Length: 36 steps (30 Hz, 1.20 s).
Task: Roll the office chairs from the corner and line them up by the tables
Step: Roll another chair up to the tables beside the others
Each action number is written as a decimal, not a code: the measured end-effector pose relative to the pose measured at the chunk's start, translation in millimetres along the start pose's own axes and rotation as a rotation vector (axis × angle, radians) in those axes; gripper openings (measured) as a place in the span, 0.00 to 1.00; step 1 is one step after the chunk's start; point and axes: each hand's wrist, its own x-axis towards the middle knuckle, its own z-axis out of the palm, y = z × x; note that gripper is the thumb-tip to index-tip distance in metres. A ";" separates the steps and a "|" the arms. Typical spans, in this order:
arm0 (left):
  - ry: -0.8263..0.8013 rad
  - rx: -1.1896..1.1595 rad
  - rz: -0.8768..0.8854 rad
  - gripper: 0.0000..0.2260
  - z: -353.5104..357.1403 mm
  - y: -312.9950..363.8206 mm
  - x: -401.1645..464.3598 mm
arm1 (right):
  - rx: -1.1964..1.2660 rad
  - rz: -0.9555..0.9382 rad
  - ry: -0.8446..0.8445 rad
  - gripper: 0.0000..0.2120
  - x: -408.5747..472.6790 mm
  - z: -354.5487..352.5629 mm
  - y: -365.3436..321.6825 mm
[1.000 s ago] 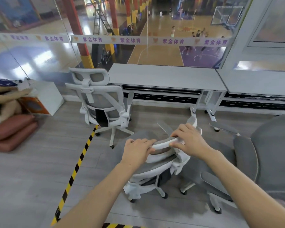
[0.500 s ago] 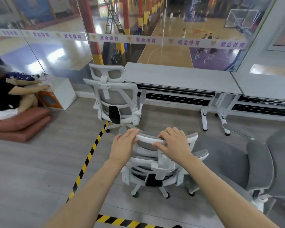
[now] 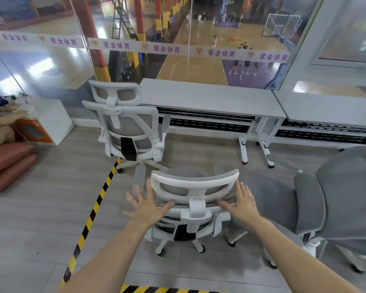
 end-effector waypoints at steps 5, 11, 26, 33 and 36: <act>-0.023 0.012 0.002 0.57 -3.0 16.4 0.3 | -0.074 0.038 -0.027 0.55 7.8 0.2 11.2; -0.078 0.035 0.020 0.57 2.4 42.8 6.3 | -0.079 0.071 -0.037 0.54 16.6 -17.0 27.9; -0.156 0.103 0.073 0.65 -19.0 120.5 96.4 | -0.085 0.067 -0.009 0.65 97.5 -43.5 69.7; -0.117 0.146 0.033 0.61 -21.1 161.2 141.0 | -0.072 0.031 -0.025 0.65 160.2 -68.4 78.2; -0.099 0.148 0.017 0.63 -23.2 176.7 159.7 | -0.066 0.027 -0.024 0.64 186.8 -76.4 80.8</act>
